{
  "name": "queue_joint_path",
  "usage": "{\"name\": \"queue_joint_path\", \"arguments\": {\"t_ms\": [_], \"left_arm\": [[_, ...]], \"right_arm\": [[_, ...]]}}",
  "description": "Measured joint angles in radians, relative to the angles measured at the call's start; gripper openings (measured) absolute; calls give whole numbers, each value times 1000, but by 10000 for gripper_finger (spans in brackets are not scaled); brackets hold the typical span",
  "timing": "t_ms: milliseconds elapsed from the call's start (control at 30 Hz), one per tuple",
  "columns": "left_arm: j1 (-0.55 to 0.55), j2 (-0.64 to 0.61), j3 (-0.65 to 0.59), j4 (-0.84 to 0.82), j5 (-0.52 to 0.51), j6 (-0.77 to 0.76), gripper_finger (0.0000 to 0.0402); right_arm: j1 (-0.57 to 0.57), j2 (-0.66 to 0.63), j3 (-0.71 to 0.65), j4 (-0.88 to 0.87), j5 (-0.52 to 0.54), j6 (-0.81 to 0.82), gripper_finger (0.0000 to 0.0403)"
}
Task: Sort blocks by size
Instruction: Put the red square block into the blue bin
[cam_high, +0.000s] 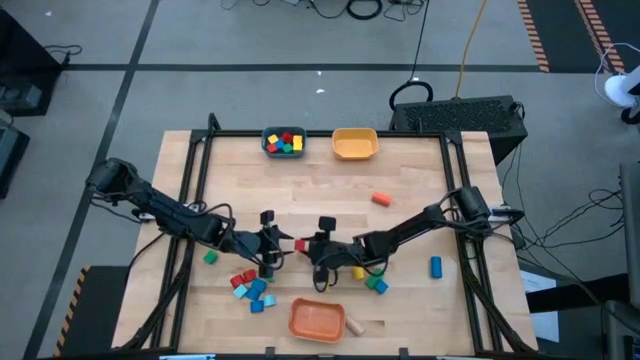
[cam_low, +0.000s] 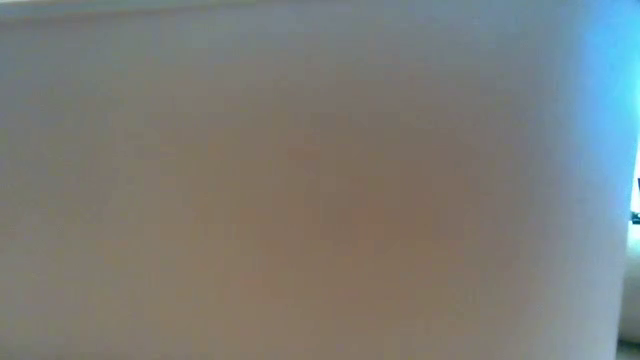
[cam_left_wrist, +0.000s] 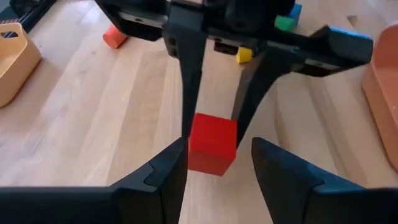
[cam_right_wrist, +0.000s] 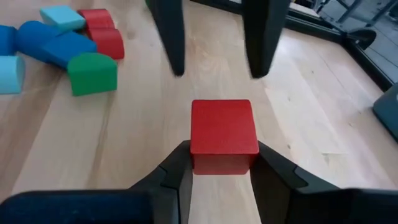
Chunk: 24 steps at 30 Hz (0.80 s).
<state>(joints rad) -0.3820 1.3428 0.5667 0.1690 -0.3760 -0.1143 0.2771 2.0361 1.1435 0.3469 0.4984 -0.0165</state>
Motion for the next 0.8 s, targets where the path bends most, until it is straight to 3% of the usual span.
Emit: {"name": "queue_joint_path", "arguments": {"t_ms": [233,400,600,800], "left_arm": [[0,63,0,-5,-19,44,208],[0,128,0,12,-126,44,275],[0,160,0,82,-113,79,347],[2,161,0,140,-98,112,347]], "right_arm": [[0,-4,0,1,0,-4,109],[2,-4,0,1,1,-4,109],[2,-4,0,0,-3,-4,110],[2,-4,0,-1,-6,-4,113]]}}
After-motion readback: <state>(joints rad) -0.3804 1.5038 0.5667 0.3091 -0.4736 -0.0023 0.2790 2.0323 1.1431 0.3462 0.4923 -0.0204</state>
